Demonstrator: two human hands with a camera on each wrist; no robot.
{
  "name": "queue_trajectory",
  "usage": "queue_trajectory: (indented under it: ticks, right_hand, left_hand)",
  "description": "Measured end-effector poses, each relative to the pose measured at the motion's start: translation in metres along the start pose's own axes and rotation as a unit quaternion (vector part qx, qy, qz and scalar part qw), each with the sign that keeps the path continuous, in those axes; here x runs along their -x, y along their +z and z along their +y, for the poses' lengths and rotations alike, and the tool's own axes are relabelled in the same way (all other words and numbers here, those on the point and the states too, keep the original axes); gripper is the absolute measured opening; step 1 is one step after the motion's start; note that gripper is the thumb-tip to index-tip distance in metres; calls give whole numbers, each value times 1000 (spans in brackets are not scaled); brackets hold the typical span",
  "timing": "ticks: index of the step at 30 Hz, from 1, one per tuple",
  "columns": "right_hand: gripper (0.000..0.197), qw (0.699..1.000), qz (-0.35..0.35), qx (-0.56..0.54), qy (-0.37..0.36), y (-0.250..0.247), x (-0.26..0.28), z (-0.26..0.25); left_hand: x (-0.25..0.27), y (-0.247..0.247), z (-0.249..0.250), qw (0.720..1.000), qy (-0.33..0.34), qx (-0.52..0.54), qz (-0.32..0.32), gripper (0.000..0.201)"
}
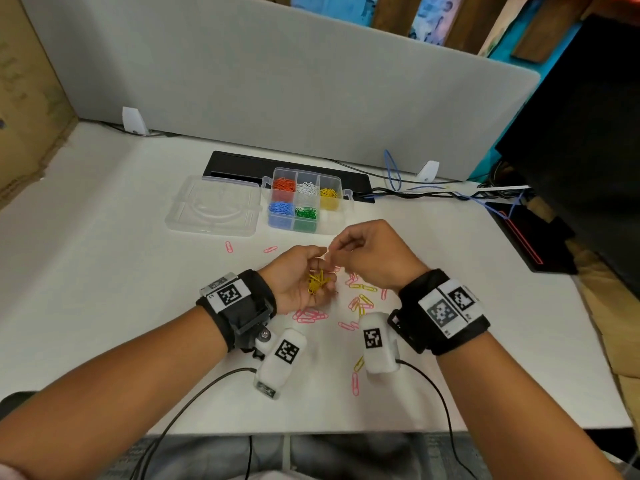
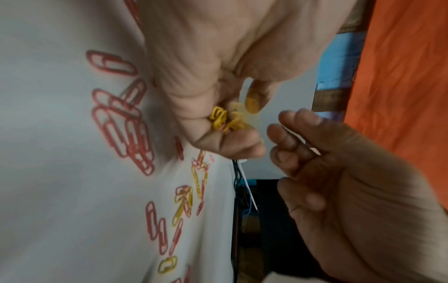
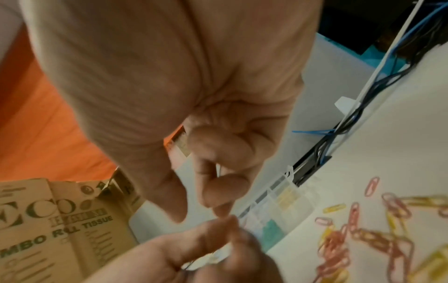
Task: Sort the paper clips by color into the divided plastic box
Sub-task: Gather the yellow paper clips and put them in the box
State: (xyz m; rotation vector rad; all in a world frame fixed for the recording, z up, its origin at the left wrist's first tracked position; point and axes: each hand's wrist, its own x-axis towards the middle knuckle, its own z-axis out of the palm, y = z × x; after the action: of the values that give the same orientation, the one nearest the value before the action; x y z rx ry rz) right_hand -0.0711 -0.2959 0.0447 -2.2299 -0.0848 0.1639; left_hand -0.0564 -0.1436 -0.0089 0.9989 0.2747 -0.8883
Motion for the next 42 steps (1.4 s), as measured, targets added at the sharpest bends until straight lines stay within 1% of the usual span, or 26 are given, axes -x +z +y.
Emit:
queue_trajectory:
  ticks: [1, 3, 4, 6, 8, 9, 11, 13, 15, 16, 17, 18, 19, 21, 22, 24, 28, 30, 34, 36, 38, 39, 40, 42]
  right_hand:
    - [2, 999, 27, 20, -2, -2, -3, 4]
    - [6, 996, 63, 66, 22, -8, -6, 17]
    - [9, 992, 57, 98, 49, -11, -5, 24]
    - [13, 983, 6, 156, 101, -14, 1, 40]
    - [16, 971, -46, 191, 137, -12, 12, 49]
    - [19, 967, -57, 202, 148, -10, 18, 52]
    - [25, 963, -51, 214, 154, -8, 24, 56]
    - [23, 967, -37, 203, 148, -11, 25, 58]
    - [10, 972, -32, 186, 138, -17, 23, 60]
    - [3, 973, -35, 188, 130, -19, 22, 60]
    - [10, 972, -37, 197, 124, -21, 22, 61]
    - [14, 970, -38, 205, 122, -21, 22, 62]
    - [15, 969, -39, 209, 125, -21, 22, 63]
    - [11, 968, -42, 209, 131, -19, 23, 66]
    - [9, 969, -42, 203, 136, -19, 23, 68]
    - [5, 969, -42, 197, 144, -17, 24, 70]
    - [16, 966, -42, 202, 153, -19, 24, 74]
    - [17, 966, -48, 198, 159, -22, 25, 76]
    - [12, 962, -83, 208, 156, -30, 30, 79]
    - [7, 966, -66, 201, 145, -33, 29, 79]
    - [2, 972, -35, 188, 137, -31, 25, 74]
    - [5, 973, -26, 185, 137, -27, 23, 72]
    - [8, 972, -25, 186, 139, -23, 20, 69]
    - [8, 968, -40, 201, 143, -15, 16, 65]
  left_hand:
    - [-1, -1, 1, 1000, 1, 7, 9, 31]
    - [-1, -3, 5, 999, 6, -4, 36, 37]
    - [-1, -5, 7, 998, 13, -22, 51, 39]
    - [-1, -8, 12, 991, 42, -96, 81, 41]
    - [-1, -8, 16, 970, 78, -205, 103, 38]
    - [-2, -6, 19, 955, 89, -260, 111, 37]
    - [-4, -1, 21, 921, 100, -359, 115, 33]
    - [-8, 6, 20, 882, 111, -448, 99, 25]
    - [-10, 15, 14, 842, 131, -521, 49, 11]
    - [-11, 21, 9, 816, 135, -561, 15, 8]
    - [-12, 27, 3, 787, 133, -602, -10, 8]
    - [-15, 33, -1, 760, 131, -636, -17, 8]
    - [-18, 37, -4, 743, 130, -656, -12, 9]
    - [-29, 39, -5, 726, 132, -675, 14, 18]
    - [-34, 40, -5, 716, 126, -686, 30, 18]
    - [-38, 42, -5, 694, 106, -710, 53, 4]
    - [-42, 40, -6, 674, 100, -727, 80, 15]
    - [-41, 37, -4, 667, 100, -733, 83, 18]
    - [-38, 27, 0, 685, 91, -715, 103, 21]
    - [-36, 26, 2, 689, 106, -709, 107, 19]
    - [-32, 28, 3, 705, 132, -689, 103, 8]
    - [-30, 31, 1, 705, 138, -689, 100, 5]
    - [-29, 33, -1, 695, 135, -699, 97, 4]
    - [-30, 38, -4, 650, 116, -744, 103, 15]
